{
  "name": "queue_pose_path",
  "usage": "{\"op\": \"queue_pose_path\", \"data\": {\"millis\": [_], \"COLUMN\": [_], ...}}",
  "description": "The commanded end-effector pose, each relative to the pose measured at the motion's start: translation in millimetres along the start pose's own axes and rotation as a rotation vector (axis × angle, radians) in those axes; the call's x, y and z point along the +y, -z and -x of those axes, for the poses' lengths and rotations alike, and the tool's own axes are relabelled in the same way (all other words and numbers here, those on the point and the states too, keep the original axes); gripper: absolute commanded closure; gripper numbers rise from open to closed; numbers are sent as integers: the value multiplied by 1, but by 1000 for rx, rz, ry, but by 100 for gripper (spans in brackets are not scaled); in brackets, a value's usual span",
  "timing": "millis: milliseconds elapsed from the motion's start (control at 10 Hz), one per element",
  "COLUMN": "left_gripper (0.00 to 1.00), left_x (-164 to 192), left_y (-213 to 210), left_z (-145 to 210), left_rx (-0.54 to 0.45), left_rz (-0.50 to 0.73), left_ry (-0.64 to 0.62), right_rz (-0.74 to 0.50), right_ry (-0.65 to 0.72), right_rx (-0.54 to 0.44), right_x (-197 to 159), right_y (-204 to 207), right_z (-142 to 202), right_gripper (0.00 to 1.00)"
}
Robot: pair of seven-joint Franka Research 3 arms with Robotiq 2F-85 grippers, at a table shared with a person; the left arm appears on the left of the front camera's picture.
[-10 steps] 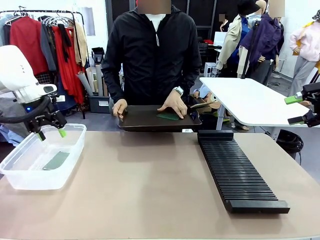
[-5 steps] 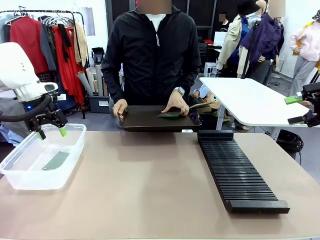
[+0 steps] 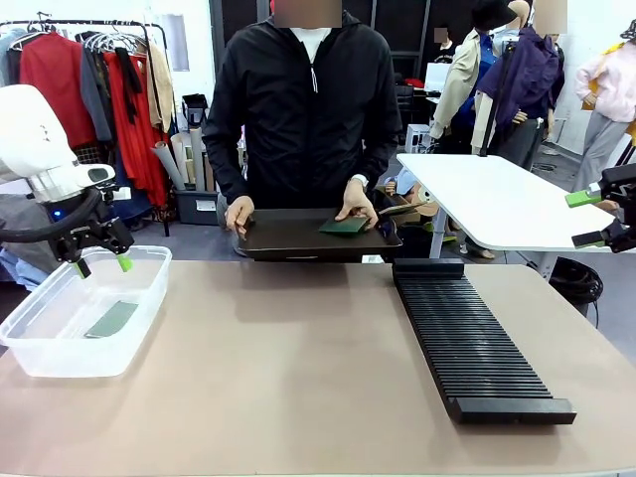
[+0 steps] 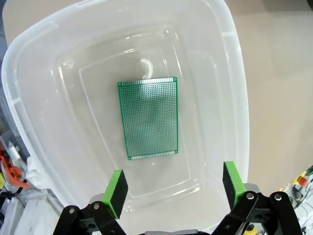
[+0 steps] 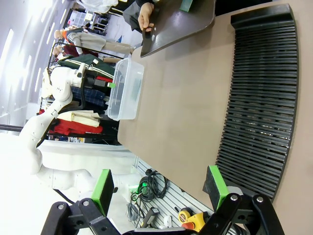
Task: Sort PCBs into racks and boxes based on the side picked up.
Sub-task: Pick up the Blank PCB handed by the Human.
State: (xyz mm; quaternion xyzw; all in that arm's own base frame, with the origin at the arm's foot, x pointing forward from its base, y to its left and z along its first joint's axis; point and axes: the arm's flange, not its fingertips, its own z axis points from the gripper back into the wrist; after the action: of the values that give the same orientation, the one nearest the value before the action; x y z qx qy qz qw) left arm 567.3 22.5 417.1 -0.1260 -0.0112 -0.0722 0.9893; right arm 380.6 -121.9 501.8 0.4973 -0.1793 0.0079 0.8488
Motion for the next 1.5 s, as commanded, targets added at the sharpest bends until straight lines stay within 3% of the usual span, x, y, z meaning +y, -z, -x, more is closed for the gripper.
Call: {"op": "queue_pose_path", "data": {"millis": [0,100,400,1000,1400], "left_gripper": [0,0,0,0,0], "left_x": [1,0,20,35,21], "left_y": [-2,0,-30,-41,-44], "left_z": [-1,0,10,19,0], "left_rx": [-4,0,-184,-397,-316], "left_rz": [-1,0,468,986,1098], "left_ry": [-1,0,100,343,340], "right_rz": [2,2,2,2,2], "right_ry": [-10,-10,-10,-10,-10], "right_rx": [-19,-19,-19,-19,-19], "right_x": [2,2,2,2,2], "right_y": [2,2,2,2,2], "right_z": [1,1,1,1,1], "right_gripper": [0,0,0,0,0]}}
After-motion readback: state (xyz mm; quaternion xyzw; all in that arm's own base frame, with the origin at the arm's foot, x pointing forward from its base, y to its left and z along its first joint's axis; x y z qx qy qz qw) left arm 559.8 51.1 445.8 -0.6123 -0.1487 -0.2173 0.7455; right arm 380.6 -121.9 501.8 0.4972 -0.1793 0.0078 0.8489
